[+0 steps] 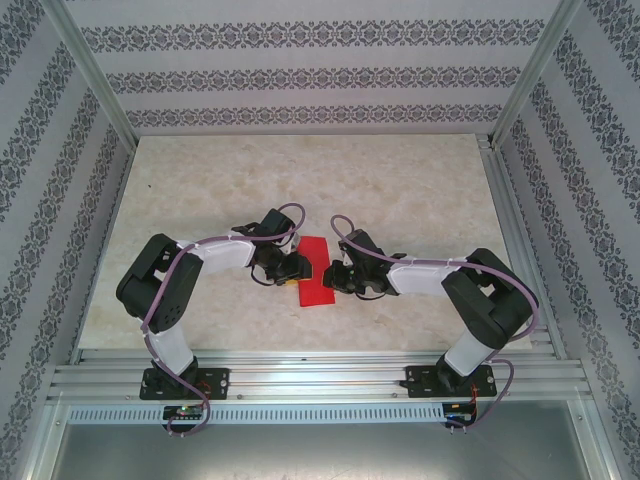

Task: Fold a paper plane with a square sheet of paper (fold left side to right side)
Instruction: Hold the square sheet of paper at the center of the table.

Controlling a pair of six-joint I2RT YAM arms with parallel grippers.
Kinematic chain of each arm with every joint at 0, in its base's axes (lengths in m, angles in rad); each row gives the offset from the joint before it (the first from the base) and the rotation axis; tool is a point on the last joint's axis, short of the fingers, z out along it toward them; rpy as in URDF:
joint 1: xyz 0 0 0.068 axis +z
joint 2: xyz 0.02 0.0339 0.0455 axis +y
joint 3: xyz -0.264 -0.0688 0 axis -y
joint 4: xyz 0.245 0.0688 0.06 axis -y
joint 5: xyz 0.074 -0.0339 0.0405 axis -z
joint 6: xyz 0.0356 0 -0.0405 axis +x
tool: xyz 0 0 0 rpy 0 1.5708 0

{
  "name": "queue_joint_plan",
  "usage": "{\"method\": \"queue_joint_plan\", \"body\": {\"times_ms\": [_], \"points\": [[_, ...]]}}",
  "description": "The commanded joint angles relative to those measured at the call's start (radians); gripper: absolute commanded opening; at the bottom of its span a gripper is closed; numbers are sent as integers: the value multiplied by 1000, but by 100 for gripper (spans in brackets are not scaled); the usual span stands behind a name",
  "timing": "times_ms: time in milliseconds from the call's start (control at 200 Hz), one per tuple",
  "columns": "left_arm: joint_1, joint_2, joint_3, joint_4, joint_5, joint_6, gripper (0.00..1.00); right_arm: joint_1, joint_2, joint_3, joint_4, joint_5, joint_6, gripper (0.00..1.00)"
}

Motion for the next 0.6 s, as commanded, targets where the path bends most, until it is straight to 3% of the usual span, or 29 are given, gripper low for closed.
{"method": "queue_joint_plan", "body": {"times_ms": [0,600], "points": [[-15,25,23,-27,-21,24,39,13,13,22,13,-6,8,15],[-25,41,26,-20,-20,25,40,12,-28,26,-17,8,-6,15]]}}
